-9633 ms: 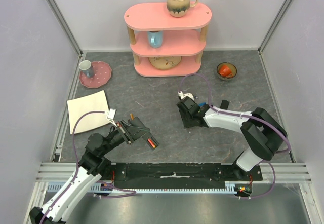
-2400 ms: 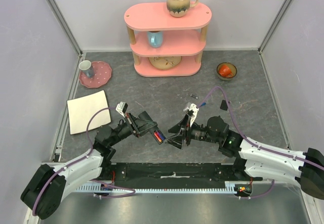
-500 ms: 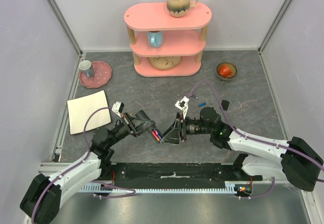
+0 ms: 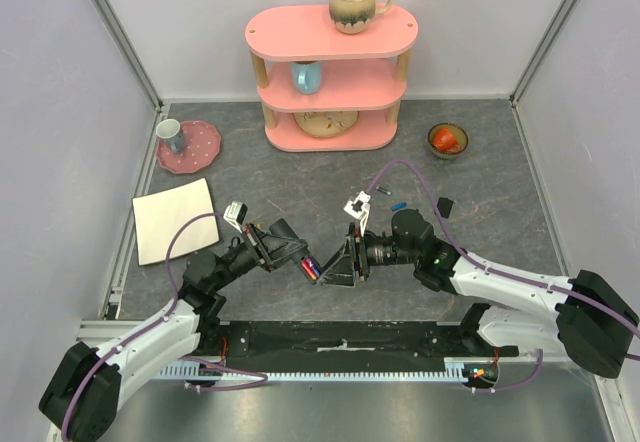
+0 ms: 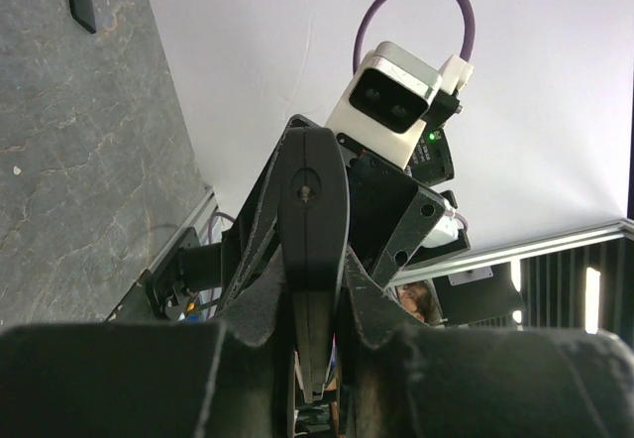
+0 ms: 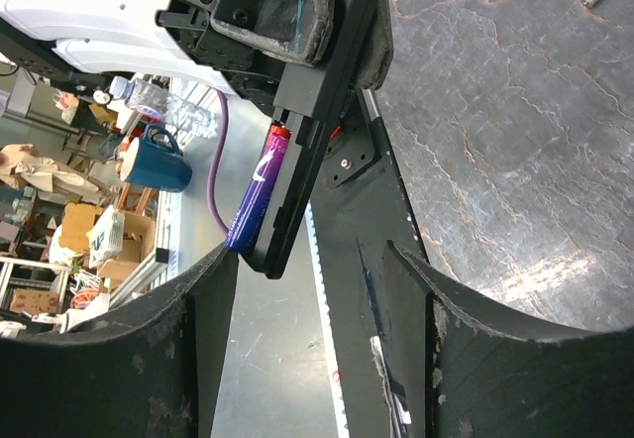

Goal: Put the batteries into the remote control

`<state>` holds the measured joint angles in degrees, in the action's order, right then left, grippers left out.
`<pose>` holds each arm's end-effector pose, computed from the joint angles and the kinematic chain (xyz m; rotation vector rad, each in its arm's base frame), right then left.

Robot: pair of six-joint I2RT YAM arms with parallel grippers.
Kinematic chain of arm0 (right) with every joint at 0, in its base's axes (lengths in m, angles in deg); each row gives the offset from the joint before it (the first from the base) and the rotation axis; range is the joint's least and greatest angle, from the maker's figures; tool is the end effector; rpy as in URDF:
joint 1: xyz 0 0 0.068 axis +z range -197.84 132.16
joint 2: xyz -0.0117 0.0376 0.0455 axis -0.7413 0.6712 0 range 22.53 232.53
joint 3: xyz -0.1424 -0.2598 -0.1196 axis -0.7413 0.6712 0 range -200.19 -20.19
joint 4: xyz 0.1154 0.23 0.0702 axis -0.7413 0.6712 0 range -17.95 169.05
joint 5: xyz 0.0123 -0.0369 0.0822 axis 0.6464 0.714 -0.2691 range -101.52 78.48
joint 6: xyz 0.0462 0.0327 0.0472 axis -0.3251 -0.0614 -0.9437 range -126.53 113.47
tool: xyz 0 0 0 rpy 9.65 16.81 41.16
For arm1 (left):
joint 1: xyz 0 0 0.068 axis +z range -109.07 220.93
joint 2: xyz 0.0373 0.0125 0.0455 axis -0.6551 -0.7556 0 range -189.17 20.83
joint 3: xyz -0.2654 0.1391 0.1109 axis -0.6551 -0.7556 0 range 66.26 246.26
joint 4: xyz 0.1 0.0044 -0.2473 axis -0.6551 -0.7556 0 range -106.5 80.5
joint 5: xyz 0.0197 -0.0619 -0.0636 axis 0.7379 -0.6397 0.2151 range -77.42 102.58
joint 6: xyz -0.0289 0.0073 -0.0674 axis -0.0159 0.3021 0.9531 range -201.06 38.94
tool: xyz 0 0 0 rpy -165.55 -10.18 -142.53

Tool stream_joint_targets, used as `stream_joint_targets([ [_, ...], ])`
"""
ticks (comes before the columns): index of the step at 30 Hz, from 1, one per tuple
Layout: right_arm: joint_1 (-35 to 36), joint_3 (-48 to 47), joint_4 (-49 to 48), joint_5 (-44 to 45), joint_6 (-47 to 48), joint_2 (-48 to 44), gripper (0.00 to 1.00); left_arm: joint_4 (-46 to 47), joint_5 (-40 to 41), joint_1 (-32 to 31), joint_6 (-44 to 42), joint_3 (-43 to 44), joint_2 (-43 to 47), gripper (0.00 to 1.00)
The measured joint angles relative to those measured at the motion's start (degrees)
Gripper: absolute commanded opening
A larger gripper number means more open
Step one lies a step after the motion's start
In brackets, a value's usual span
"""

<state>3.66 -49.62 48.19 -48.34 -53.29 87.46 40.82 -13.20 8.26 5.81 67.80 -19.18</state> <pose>0.1251 0.2166 0.2745 -0.6397 2.0233 1.7085 0.1045 -0.0987 0.2317 -0.3406 1.6955 -1.9635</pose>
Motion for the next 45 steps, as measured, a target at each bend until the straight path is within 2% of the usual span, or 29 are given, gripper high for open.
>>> stream_joint_targets([
  [16,-0.2,-1.2,4.5,-0.3,1.6,-1.2,0.78,-0.5,-0.1,-0.3,0.0,0.0,-0.2,0.02],
  [25,-0.3,-2.8,5.8,-3.0,2.6,-2.1,0.8,-0.5,-0.1,-0.3,0.0,0.0,-1.1,0.02],
  [32,-0.3,-4.2,5.9,-1.6,1.7,-2.0,0.76,-0.5,-0.3,-0.3,0.0,0.0,-1.4,0.02],
  [39,-0.3,-5.6,5.3,1.0,-0.4,1.8,0.66,-0.5,-0.4,-0.3,0.0,0.0,-1.4,0.02],
  [45,-0.3,-5.7,4.7,1.1,-1.9,4.1,0.63,-0.7,-0.5,-0.3,-0.5,0.0,-1.4,0.02],
])
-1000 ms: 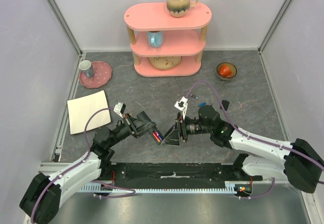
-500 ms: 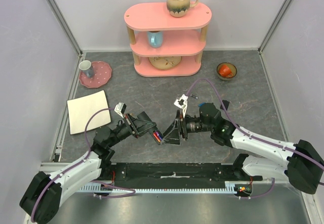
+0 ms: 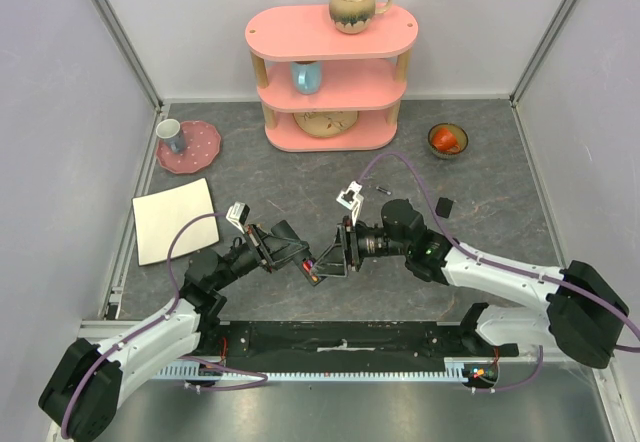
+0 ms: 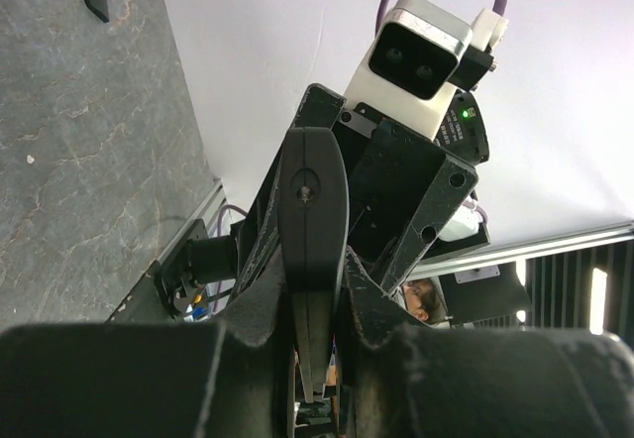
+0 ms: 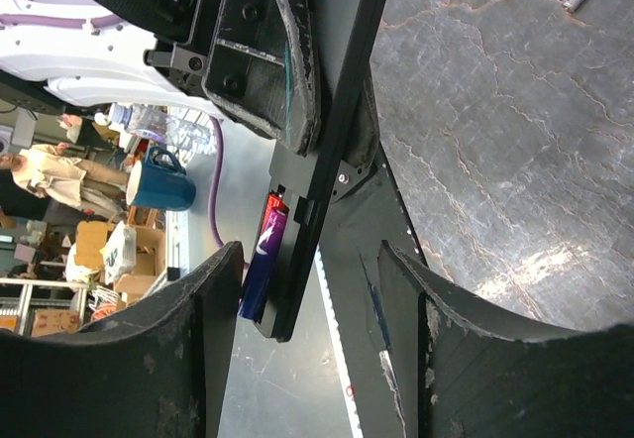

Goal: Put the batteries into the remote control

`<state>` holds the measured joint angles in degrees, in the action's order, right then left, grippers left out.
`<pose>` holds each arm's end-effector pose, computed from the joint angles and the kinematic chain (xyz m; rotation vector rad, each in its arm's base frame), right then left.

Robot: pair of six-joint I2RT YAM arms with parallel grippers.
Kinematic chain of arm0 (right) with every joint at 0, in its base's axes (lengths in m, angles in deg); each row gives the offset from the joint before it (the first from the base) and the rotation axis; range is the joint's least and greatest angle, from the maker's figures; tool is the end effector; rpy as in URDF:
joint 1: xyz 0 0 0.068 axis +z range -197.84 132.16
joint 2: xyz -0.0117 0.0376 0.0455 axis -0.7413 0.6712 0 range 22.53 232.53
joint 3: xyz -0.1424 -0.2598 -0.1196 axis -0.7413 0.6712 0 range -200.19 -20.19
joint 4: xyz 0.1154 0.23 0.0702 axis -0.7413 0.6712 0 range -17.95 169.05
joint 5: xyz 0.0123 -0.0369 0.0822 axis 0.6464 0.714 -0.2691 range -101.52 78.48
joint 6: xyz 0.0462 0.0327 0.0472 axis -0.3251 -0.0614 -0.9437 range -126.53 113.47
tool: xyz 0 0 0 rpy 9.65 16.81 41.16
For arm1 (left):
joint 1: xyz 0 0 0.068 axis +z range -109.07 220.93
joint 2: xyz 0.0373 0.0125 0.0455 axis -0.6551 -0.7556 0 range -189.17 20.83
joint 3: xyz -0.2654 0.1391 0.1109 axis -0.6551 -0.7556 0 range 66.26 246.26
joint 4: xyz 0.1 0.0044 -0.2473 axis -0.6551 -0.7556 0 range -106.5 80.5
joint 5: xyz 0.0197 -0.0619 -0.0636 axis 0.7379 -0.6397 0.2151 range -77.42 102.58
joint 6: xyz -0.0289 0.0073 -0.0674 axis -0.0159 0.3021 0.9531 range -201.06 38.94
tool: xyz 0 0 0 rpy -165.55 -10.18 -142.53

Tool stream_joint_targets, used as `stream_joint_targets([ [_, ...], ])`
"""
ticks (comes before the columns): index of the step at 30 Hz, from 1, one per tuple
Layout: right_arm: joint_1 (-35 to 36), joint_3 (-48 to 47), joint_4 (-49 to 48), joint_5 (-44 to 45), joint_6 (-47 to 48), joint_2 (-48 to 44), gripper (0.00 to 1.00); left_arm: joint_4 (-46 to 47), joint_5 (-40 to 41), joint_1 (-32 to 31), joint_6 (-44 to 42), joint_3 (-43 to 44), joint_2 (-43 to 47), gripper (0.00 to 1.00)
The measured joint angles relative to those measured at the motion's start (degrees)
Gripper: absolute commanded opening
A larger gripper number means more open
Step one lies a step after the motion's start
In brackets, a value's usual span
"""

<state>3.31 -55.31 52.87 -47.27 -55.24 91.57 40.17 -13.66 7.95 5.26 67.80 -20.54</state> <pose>0.1412 0.2327 0.2832 -0.5722 2.1088 1.6915 0.1061 -0.1012 0.2273 -0.3436 1.7372 -1.9516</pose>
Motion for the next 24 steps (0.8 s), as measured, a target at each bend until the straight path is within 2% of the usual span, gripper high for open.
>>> stream_joint_targets([
  [4,-0.1,-0.1,-1.6,0.0,-1.3,0.8,0.59,0.1,-0.4,0.0,-0.2,0.0,0.0,0.02],
  [11,-0.7,-0.1,-5.8,-0.5,-4.5,2.4,0.42,0.1,-0.9,0.0,-0.4,0.0,0.2,0.02],
  [14,-0.7,-0.1,-6.6,-0.7,-5.1,2.4,0.4,0.1,-0.9,0.0,-0.4,0.0,0.3,0.02],
  [20,-0.7,-0.1,-6.7,-1.2,-5.3,2.4,0.42,0.1,-0.9,0.0,-0.5,0.0,0.3,0.02],
  [21,-0.7,-0.1,-6.7,-1.4,-5.3,2.4,0.45,0.1,-0.9,0.0,-0.5,0.0,0.3,0.02],
  [22,-0.7,-0.1,-6.6,-1.6,-5.3,2.4,0.51,0.1,-0.9,0.0,-0.5,0.0,0.3,0.02],
  [24,-0.7,-0.1,-6.6,-1.9,-5.5,2.4,0.55,0.2,-0.9,0.0,-0.5,0.0,0.3,0.02],
])
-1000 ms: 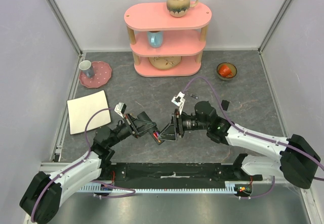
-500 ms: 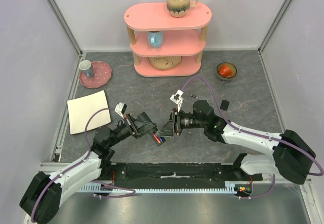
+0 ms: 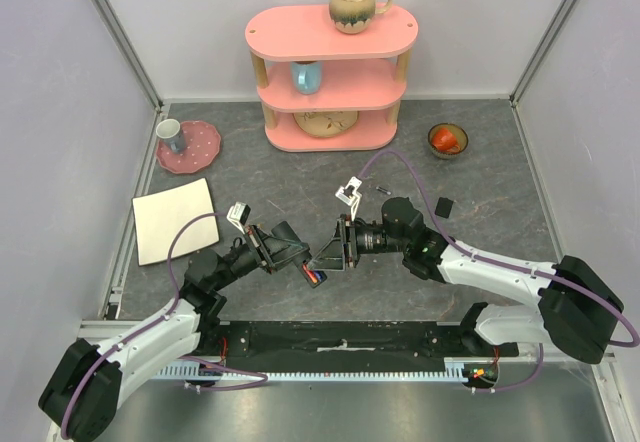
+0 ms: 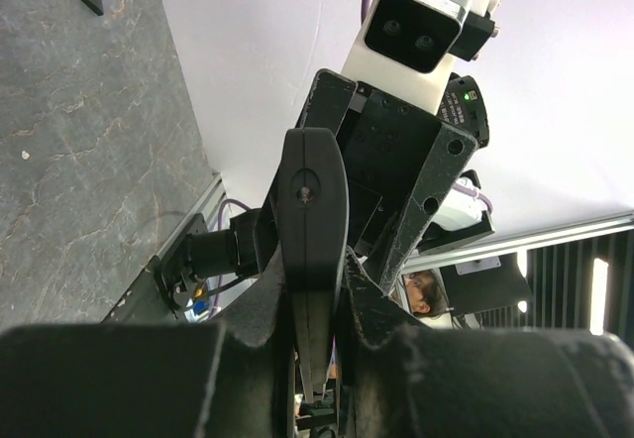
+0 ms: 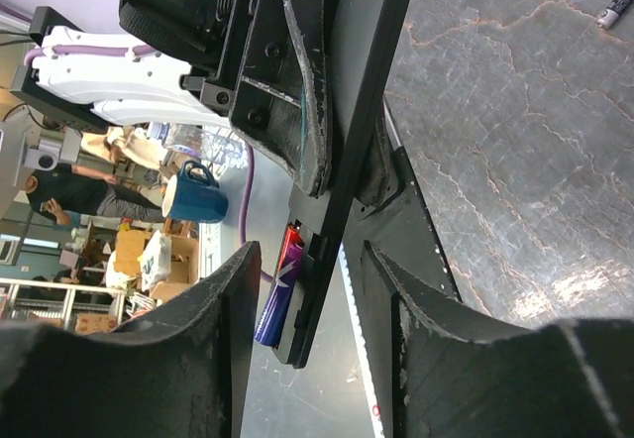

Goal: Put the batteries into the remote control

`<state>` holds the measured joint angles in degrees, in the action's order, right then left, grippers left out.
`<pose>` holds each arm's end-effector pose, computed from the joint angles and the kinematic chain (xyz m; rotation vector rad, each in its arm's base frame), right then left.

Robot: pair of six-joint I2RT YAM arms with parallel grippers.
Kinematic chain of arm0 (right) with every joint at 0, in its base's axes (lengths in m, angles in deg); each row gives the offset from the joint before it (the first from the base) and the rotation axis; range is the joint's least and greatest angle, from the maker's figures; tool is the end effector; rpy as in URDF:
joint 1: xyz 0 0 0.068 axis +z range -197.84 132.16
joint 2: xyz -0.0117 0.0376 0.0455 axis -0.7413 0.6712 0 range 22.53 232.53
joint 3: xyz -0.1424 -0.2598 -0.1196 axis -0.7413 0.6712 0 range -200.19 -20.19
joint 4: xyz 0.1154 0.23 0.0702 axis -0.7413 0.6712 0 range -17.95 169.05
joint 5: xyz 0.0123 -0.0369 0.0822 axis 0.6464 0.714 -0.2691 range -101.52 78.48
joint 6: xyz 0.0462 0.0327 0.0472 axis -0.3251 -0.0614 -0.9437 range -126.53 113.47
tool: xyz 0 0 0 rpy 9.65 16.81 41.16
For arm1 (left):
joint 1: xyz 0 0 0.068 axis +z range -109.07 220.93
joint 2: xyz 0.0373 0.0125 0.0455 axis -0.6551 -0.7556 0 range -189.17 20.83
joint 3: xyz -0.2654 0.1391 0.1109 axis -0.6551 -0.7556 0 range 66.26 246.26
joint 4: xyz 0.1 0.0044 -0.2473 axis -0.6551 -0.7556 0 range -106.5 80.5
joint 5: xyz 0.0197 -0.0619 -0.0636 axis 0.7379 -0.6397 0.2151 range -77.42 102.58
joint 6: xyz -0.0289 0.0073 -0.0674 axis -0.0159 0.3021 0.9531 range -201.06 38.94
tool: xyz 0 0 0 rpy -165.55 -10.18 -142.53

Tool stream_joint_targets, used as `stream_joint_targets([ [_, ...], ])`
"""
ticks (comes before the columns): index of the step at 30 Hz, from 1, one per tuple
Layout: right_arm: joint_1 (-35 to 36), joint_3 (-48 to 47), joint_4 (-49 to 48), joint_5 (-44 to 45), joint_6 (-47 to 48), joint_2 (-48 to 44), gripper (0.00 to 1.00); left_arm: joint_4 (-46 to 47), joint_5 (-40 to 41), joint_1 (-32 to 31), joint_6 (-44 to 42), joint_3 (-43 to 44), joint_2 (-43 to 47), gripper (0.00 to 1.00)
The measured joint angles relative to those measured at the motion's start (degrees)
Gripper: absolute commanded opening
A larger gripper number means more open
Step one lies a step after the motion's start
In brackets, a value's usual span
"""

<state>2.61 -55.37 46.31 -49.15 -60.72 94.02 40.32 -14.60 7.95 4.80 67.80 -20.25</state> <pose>0.1487 0.2392 0.2868 -0.5166 2.0829 1.7878 0.1047 -0.1014 0.2282 -0.3154 1.7372 -1.9577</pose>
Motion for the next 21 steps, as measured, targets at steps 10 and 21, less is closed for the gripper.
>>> stream_joint_targets([
  [10,0.0,0.8,-1.1,-1.4,-3.3,0.2,0.51,-0.1,0.1,0.0,-0.3,0.0,0.6,0.02],
  [21,0.0,1.0,-1.0,-1.7,-6.1,0.7,0.46,-1.9,0.2,0.0,-2.2,0.0,1.6,0.02],
])
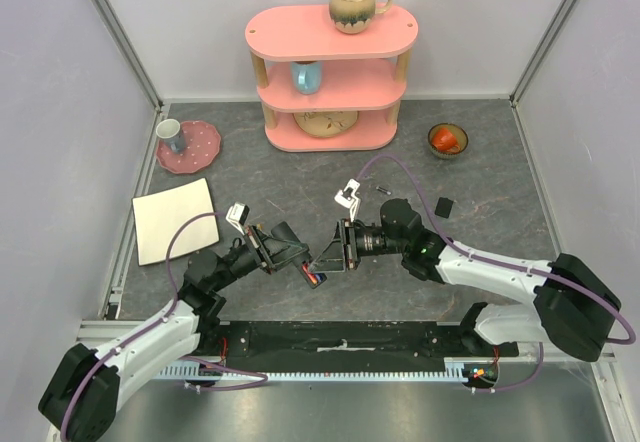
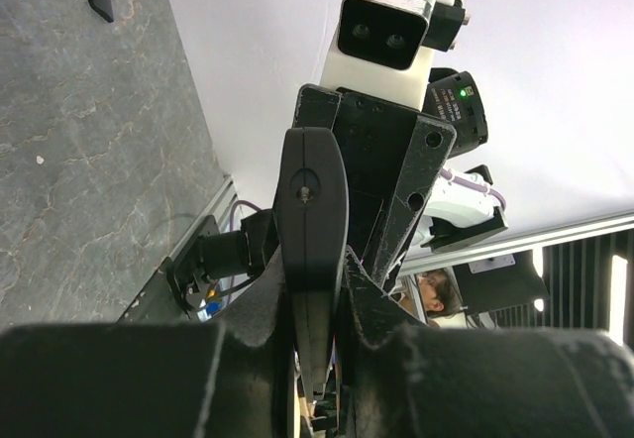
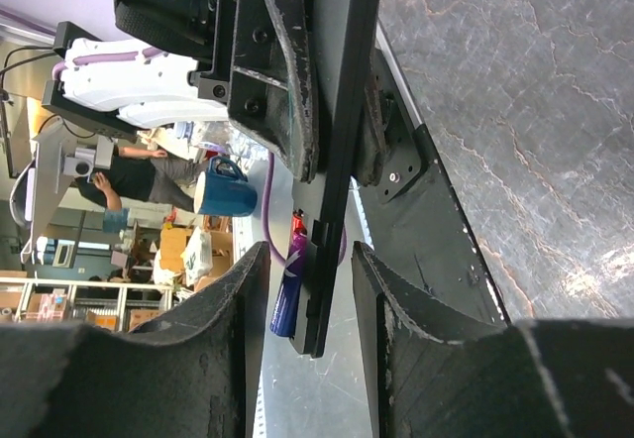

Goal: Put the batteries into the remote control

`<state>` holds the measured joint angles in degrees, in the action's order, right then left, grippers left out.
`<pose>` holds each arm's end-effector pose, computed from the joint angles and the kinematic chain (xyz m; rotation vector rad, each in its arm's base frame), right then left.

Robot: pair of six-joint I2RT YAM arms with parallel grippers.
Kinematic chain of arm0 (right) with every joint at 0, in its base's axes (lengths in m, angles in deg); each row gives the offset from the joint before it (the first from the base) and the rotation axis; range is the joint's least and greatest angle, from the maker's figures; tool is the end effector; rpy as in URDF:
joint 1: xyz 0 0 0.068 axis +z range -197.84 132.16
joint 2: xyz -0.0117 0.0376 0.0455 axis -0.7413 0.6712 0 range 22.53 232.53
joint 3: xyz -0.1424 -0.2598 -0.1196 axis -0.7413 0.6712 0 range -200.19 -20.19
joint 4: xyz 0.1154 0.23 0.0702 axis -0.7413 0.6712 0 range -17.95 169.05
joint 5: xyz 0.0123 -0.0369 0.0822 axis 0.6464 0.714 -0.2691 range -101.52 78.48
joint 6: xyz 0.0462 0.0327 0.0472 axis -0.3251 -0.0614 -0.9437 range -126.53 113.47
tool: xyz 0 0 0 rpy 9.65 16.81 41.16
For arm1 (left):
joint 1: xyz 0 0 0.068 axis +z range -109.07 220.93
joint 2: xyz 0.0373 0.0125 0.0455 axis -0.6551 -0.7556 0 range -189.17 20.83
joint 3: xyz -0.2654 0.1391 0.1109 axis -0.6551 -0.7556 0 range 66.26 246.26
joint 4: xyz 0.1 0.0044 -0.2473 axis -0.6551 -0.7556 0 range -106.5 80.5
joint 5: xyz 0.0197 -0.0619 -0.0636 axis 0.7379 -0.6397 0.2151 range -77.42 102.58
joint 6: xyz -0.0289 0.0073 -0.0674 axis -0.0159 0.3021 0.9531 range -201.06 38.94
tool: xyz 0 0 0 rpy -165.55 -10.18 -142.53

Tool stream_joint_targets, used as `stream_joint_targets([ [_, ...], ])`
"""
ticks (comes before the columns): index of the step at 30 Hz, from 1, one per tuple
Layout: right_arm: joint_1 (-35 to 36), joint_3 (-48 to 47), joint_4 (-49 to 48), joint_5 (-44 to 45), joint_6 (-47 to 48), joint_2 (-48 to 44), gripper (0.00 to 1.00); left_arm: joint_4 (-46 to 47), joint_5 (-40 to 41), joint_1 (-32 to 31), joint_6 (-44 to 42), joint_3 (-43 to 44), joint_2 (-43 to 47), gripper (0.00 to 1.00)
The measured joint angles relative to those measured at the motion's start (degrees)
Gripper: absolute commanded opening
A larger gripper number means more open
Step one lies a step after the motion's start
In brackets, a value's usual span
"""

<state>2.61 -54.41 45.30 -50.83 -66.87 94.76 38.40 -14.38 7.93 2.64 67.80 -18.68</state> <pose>0.1472 0.2396 0.2798 -0.4363 2.1666 1.8628 0.1029 -0.1000 0.2273 -0.2880 1.7352 -1.9271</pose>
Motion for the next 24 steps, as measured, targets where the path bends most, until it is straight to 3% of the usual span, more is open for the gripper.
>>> stream_joint_targets([
  [8,0.0,0.0,2.0,-0.5,-1.0,1.3,0.49,-3.0,0.9,0.0,-1.6,0.0,2.2,0.02],
  [24,-0.1,0.2,0.3,-1.7,-4.5,2.9,0.27,-5.9,1.3,0.0,-3.2,0.0,3.1,0.02],
])
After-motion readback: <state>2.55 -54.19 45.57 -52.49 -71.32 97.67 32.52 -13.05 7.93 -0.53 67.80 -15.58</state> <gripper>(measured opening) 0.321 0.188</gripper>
